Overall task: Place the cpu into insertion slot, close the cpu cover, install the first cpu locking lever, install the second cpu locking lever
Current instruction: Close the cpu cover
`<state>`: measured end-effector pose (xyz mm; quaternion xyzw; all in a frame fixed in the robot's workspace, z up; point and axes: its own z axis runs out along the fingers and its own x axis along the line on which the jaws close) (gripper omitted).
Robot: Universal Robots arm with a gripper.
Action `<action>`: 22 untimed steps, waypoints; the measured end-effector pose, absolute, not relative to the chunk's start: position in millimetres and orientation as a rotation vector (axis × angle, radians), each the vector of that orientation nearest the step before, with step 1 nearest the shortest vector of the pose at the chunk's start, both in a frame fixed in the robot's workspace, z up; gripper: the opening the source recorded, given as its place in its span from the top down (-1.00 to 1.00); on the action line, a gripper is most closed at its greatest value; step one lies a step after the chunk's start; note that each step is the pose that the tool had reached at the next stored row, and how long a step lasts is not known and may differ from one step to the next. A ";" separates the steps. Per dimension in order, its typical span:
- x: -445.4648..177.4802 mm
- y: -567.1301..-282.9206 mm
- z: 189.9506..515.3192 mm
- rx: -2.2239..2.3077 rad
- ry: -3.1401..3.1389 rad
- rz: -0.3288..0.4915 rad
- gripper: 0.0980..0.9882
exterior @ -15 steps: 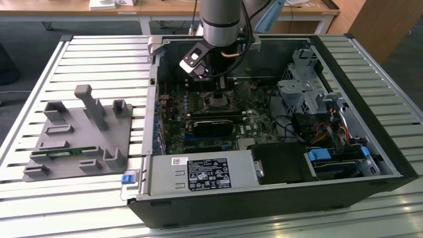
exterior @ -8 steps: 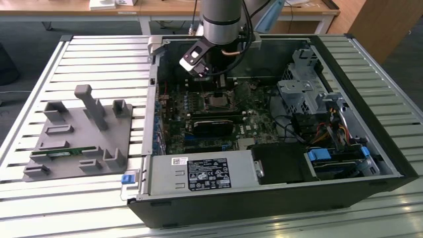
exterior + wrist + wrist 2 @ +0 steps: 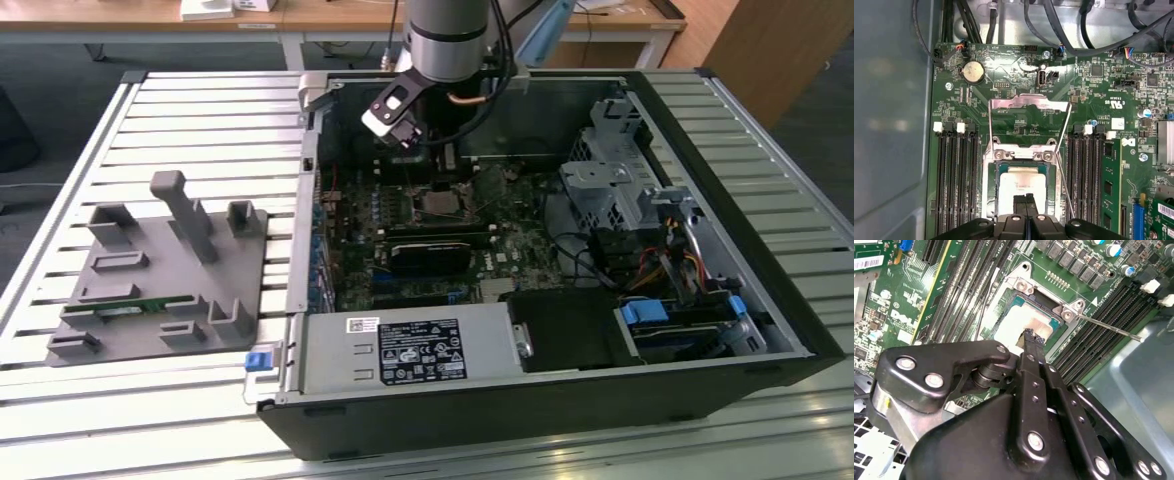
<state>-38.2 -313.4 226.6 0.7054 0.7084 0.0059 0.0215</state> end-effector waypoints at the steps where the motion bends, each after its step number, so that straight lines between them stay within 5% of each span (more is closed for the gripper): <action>1: -38.2 -313.4 226.9 2.186 2.196 0.018 0.98; 22: -38.3 -313.5 243.1 2.191 2.198 0.023 0.98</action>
